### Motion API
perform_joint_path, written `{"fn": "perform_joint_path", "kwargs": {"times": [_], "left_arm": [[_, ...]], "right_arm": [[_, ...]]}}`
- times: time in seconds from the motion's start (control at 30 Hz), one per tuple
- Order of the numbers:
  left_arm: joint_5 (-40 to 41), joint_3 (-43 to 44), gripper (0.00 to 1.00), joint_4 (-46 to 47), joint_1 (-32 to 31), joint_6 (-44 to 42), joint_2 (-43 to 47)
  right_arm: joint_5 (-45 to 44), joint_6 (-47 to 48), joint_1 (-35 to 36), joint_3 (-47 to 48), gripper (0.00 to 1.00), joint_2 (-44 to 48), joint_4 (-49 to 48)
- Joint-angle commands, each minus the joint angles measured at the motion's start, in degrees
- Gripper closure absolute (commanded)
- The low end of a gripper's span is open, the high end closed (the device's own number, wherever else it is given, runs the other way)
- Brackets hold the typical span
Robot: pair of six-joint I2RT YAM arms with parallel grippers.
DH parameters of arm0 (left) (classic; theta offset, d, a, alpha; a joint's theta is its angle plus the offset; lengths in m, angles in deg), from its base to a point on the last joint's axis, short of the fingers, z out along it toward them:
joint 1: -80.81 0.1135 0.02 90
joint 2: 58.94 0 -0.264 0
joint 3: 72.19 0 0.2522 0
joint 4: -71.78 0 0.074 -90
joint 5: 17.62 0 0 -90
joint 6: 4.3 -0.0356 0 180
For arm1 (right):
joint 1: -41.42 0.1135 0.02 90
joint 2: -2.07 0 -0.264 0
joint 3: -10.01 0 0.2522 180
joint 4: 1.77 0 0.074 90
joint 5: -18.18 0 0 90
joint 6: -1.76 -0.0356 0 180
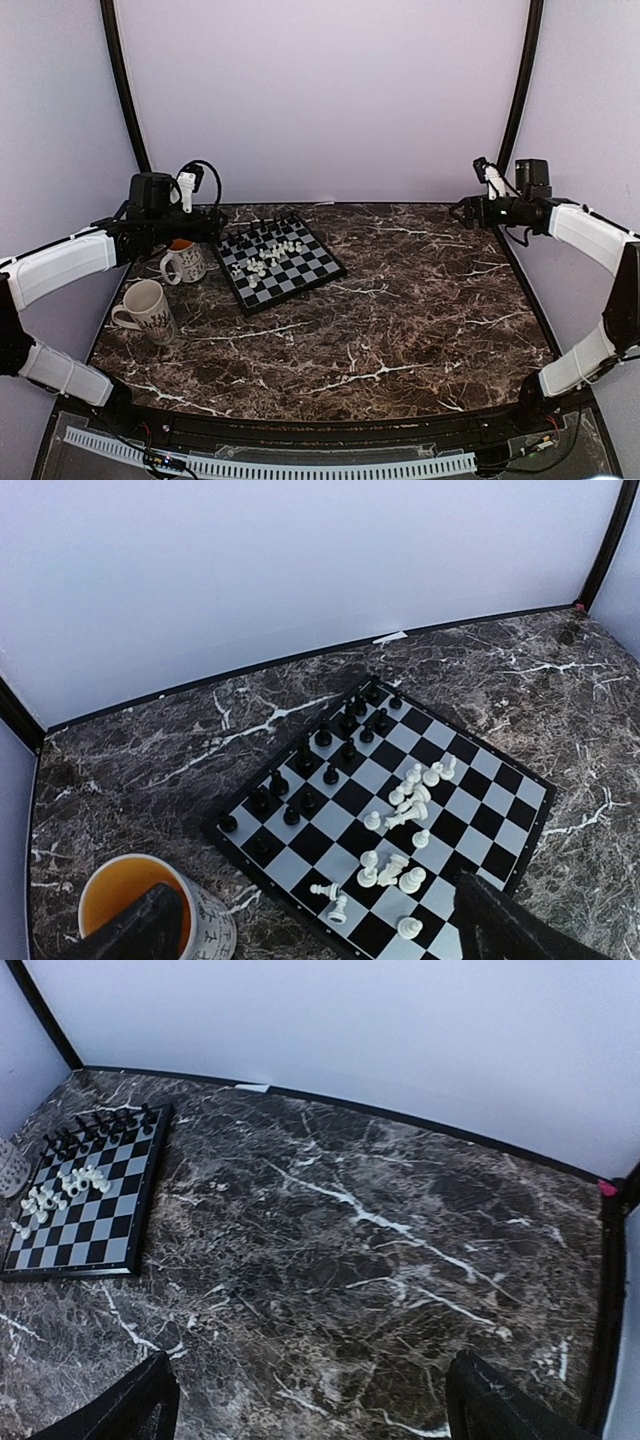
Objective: Set up the chess pieces on the board
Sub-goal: Move the chessboard to the center of the board.
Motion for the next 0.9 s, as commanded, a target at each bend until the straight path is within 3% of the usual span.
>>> {"fn": "perform_joint_path", "kwargs": {"times": [0.0,0.13,0.2,0.27,0.4,0.47,0.7,0.87], "left_arm": [[0.46,-1.89,0.02,4.96,-3.1,-1.6,2.81],[9.79,-3.87,0.01,11.36,-4.36,-0.24,1.86],[10.97,-1.68,0.02,9.63,-4.86,-0.16,0.42],[9.84,1.4,0.09,6.13,-5.03,1.59,-0.62],[7.5,3.57,0.41,-0.95,-5.14,10.11,-0.91],[6.98,1.87,0.52,-2.41,-5.16,16.08,0.04],[1.72,-3.46,0.67,-5.55,-5.53,25.75,-0.39],[-3.15,-4.47,0.68,-7.68,-6.2,29.88,-3.55]], "right_arm": [[4.94,2.21,3.46,3.64,0.09,-5.28,-1.79],[6.35,2.77,7.43,8.87,0.11,-12.62,0.17],[7.1,2.84,9.85,12.21,0.13,-16.02,1.16],[7.52,2.41,11.93,15.39,0.14,-19.2,1.89],[8.01,1.07,15.29,20.23,0.18,-24.68,2.91],[7.76,-0.34,16.51,21.68,0.22,-27.29,2.56],[11.4,-5.99,19.4,27.98,0.38,-38.15,3.76],[11.15,-8.34,21.42,31.41,0.45,-43.31,5.38]]}}
